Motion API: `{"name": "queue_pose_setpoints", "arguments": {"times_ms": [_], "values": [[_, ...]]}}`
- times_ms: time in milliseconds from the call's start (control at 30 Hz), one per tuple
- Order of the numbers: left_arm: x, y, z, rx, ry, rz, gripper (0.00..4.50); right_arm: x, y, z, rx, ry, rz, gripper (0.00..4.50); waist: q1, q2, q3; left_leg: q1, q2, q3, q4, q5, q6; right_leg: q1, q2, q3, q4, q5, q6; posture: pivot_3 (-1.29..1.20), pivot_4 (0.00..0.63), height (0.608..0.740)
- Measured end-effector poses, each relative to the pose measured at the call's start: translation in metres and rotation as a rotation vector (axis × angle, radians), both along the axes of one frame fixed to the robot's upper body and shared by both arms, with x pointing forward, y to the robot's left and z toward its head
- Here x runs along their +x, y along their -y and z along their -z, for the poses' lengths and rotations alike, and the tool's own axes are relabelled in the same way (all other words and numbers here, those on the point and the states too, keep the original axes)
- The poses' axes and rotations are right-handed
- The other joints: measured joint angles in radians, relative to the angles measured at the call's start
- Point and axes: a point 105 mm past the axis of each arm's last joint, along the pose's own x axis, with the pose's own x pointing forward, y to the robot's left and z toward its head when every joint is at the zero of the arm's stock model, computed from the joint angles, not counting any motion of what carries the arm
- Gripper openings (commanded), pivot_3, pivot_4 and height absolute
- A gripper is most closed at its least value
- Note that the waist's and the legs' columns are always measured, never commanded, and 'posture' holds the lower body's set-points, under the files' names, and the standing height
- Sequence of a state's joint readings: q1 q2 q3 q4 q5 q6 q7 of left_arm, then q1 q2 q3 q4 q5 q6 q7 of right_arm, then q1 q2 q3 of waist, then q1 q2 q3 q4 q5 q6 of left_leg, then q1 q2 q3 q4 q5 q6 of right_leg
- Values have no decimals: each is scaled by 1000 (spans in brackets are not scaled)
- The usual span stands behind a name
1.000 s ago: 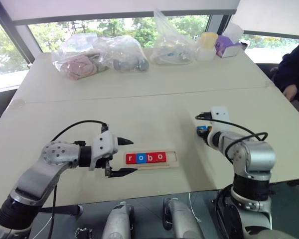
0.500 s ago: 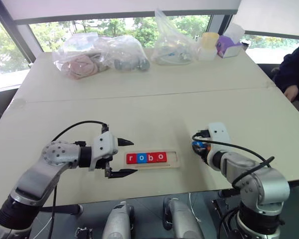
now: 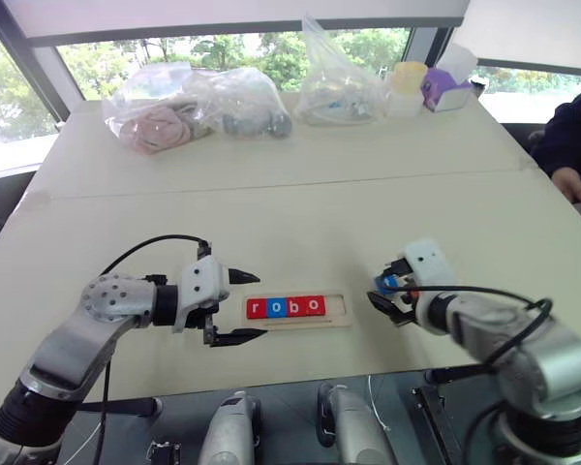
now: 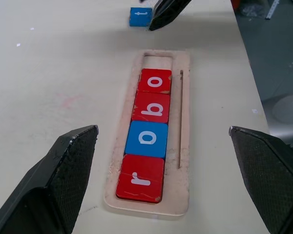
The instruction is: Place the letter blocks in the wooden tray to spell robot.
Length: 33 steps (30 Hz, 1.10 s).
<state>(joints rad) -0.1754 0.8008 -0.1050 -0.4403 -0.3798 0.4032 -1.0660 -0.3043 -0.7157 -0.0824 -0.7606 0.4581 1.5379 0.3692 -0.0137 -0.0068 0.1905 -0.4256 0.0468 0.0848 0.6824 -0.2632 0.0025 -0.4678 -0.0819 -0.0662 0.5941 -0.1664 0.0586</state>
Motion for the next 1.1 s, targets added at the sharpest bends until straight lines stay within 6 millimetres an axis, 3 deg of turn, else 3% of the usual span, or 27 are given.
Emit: {"name": "queue_pose_setpoints", "arguments": {"times_ms": [100, 233, 333, 533, 867, 967, 1100], "values": [[1, 0, -1, -1, 1, -1, 4500, 0, 6, -18, -94, 35, -240, 4382, 3, -4, 0, 0, -2, -3, -2, 0, 0, 2, 3, -2, -2, -1, 1, 0, 150, 740], [4, 2, -4, -4, 15, 8, 4500, -3, 4, -4, -106, 15, -586, 4382, 2, -4, 0, 0, -2, -3, -2, 0, 0, 2, 3, -2, -2, -1, 1, 0, 150, 740], [6, 1, -3, 0, 13, 5, 4500, 4, 20, 9, -142, -25, -720, 4382, -1, -5, 0, 0, -2, -1, 0, 0, 0, 2, 3, -1, -2, -1, 1, 0, 150, 740], [7, 2, -2, 3, 10, 4, 4500, 22, 23, 17, -168, -22, -846, 4382, 2, -5, 0, 1, -2, -1, 1, 0, 0, 2, 3, -1, 1, 0, 1, 0, 150, 740], [5, 3, -1, 3, 9, 2, 4500, 37, 24, 29, -158, -33, -884, 4382, 6, -5, 0, 1, -2, 2, 1, 0, 0, 2, 3, -1, 2, 0, 0, 0, 150, 740], [3, 4, -2, 3, 14, 10, 4500, 39, 25, 31, -159, -37, -901, 3511, 5, -5, 0, 4, -2, 2, 1, 0, 0, 5, 3, -1, 2, 0, 1, 0, 150, 740], [2, 3, -2, 5, 11, 9, 4500, 40, 27, 32, -171, -43, -906, 1603, 5, -5, 0, 6, -2, 2, 1, 0, 0, 7, 2, -1, 1, 0, 1, 0, 150, 740]]}}
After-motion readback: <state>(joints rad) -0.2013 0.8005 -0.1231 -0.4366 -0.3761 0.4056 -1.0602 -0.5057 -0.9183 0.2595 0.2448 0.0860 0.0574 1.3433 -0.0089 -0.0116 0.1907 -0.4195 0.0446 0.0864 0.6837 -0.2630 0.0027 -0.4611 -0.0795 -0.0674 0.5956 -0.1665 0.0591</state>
